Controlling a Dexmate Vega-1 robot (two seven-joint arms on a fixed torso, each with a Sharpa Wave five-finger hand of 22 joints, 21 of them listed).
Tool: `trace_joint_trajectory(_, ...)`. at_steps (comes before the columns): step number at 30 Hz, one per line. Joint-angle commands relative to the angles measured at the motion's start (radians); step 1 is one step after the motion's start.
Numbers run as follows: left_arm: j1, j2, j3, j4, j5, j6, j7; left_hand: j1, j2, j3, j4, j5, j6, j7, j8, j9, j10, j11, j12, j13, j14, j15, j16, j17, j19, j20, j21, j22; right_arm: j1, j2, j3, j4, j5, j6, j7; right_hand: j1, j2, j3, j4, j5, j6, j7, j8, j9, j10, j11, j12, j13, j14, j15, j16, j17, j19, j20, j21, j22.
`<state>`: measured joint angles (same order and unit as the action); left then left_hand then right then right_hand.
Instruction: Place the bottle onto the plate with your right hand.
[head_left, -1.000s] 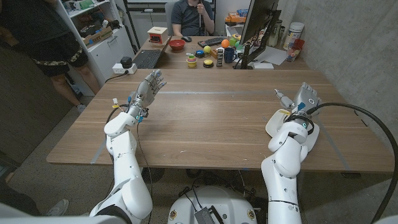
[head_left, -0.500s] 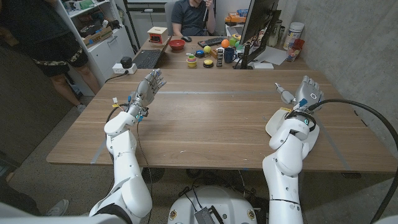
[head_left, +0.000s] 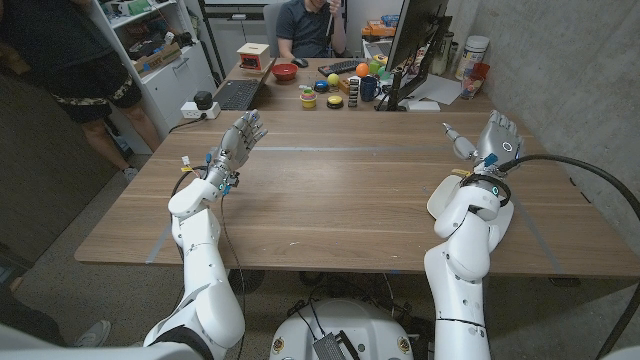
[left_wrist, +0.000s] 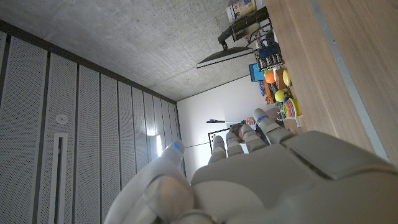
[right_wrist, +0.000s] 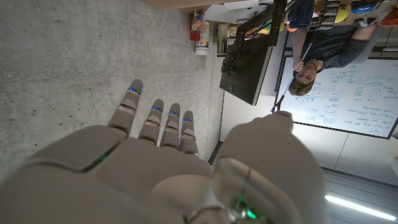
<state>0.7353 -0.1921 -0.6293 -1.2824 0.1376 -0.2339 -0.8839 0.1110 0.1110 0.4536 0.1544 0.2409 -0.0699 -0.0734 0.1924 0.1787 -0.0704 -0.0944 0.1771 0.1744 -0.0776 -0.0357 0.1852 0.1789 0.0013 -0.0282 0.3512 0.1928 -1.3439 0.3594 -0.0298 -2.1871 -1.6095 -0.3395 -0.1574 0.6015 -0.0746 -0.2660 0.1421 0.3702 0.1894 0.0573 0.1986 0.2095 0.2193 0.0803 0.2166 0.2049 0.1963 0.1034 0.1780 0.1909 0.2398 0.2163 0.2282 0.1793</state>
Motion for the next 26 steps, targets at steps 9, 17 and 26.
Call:
trace_joint_trajectory(9,-0.009,0.001,-0.001,0.014,0.004,-0.01,0.009,-0.004,0.007,-0.005,-0.002,0.006,-0.007,-0.001,0.004,0.005,-0.004,-0.005,0.007,0.005,-0.008,-0.027,0.003,0.004,0.002,-0.007,-0.002,0.002,0.015,-0.009,0.0,-0.014,0.014,0.042,-0.023,-0.008,0.008,-0.01,-0.003,0.009,0.023,0.01,0.015,0.0,0.033,-0.001,0.016,0.002,0.027,-0.017,0.016,-0.001,0.006,-0.001,-0.003,0.005)
trace_joint_trajectory(17,-0.016,0.002,-0.001,0.023,0.003,-0.01,0.009,-0.003,0.007,-0.005,-0.002,0.007,-0.007,-0.001,0.004,0.004,-0.003,-0.006,0.007,0.005,-0.008,-0.027,0.003,0.004,0.002,-0.006,-0.002,0.002,0.021,-0.013,0.007,-0.018,0.038,0.062,-0.029,-0.006,0.009,-0.013,-0.005,0.01,0.025,0.013,0.015,0.0,0.036,-0.003,0.018,0.002,0.038,-0.018,0.019,-0.002,0.017,-0.002,-0.001,0.005)
trace_joint_trajectory(26,-0.017,-0.001,-0.002,0.023,0.004,-0.015,0.016,-0.003,0.007,-0.005,-0.002,0.007,-0.008,-0.001,0.004,0.004,-0.003,-0.006,0.007,0.005,-0.008,-0.027,0.003,0.004,0.003,-0.007,-0.002,0.002,0.026,-0.013,0.007,-0.021,0.033,0.068,-0.029,-0.005,0.01,-0.015,-0.007,0.011,0.025,0.014,0.015,-0.001,0.037,-0.003,0.019,0.002,0.041,-0.018,0.019,-0.003,0.025,-0.002,0.0,0.005)
